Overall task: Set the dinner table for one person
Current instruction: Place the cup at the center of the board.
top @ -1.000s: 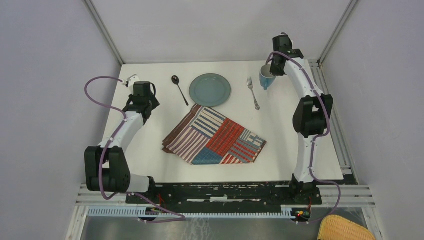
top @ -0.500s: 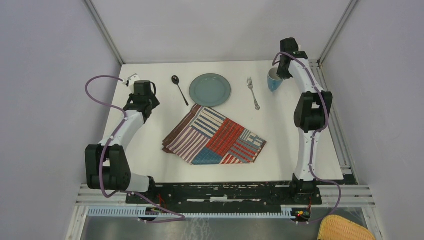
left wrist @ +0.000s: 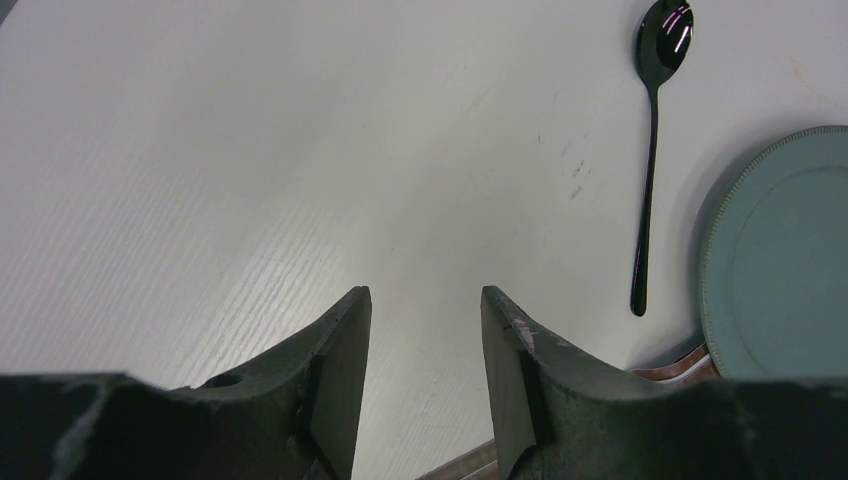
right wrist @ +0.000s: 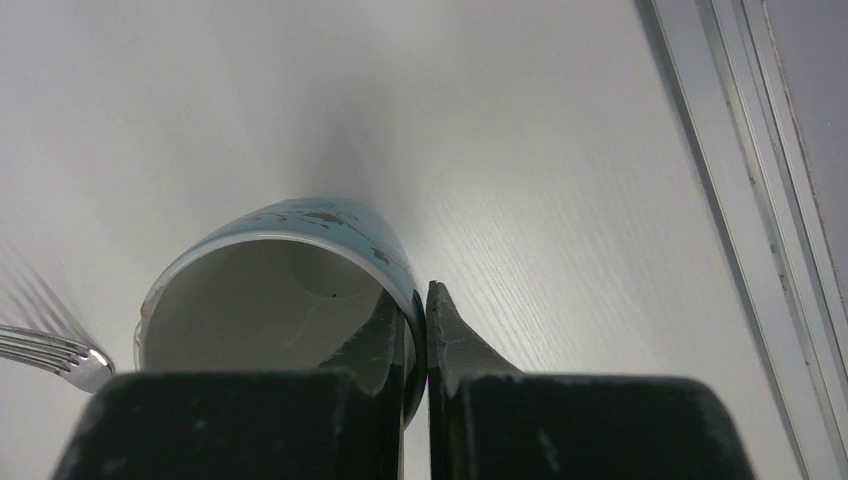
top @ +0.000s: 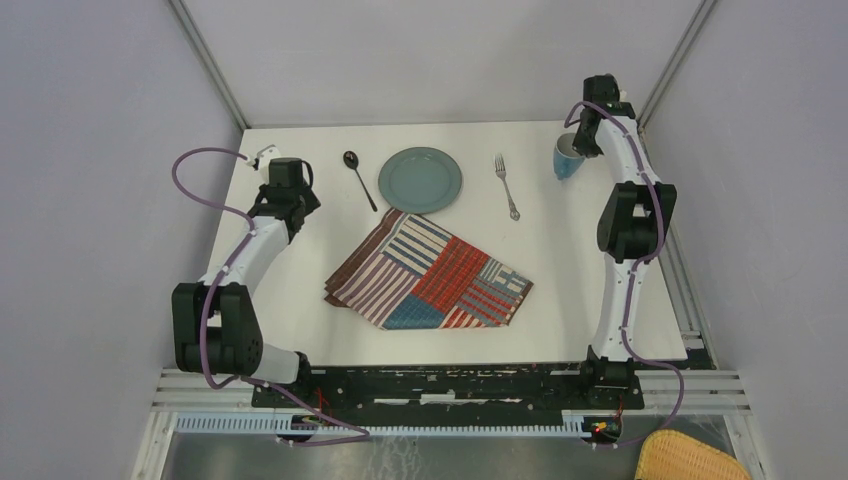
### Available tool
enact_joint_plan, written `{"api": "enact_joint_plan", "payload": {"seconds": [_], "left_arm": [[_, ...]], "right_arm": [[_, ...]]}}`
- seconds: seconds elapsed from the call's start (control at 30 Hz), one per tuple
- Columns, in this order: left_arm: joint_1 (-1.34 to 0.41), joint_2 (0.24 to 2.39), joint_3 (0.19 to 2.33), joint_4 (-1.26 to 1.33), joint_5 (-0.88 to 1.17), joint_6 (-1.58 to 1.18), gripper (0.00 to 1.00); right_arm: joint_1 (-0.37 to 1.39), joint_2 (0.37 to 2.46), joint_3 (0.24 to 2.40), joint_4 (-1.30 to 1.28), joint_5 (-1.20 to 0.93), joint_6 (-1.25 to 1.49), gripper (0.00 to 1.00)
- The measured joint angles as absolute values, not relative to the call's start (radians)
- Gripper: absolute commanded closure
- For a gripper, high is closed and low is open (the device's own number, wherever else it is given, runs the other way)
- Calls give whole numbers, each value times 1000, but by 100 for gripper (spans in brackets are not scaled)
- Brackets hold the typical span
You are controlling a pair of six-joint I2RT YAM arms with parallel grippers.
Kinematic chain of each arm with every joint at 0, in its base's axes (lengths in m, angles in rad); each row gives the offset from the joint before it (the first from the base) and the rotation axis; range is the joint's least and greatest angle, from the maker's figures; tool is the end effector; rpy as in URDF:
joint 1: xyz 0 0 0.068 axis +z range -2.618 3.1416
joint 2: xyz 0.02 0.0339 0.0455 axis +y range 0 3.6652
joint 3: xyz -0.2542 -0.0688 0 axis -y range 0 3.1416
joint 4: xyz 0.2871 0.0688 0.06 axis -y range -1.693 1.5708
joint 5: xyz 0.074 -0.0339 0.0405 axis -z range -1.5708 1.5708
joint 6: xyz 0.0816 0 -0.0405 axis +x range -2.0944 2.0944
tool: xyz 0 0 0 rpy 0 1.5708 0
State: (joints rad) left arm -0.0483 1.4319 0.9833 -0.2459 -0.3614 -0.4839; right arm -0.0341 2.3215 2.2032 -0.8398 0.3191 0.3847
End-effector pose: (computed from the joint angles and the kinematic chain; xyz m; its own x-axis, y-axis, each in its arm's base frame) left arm 0.3860 0.0102 0.1986 -0.4606 -0.4134 -0.7854 -0.4976 0.8530 -0.1572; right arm 0.5715 -0.0451 0.2011 -0.6781 0.3797 -0.6294 0.5040 0.8634 -0.0221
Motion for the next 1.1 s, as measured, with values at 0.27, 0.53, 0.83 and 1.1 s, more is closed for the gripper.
{"api": "enact_joint_plan", "payload": {"seconds": [0.27,0.53,0.83,1.1], "left_arm": [[-48,1432,984,-245,-362,-484,48],[-48,1432,984,-245,-362,-484,48],[-48,1432,984,-245,-362,-484,48],[-48,1432,984,-245,-362,-484,48]], "right_arm": [[-35,2360,2218,-834,307,395,100],[-33,2363,2219,-833,296,399,98],[-33,2363,2219,-826,296,402,78],[-33,2363,2219,-801,296,408,70]]}}
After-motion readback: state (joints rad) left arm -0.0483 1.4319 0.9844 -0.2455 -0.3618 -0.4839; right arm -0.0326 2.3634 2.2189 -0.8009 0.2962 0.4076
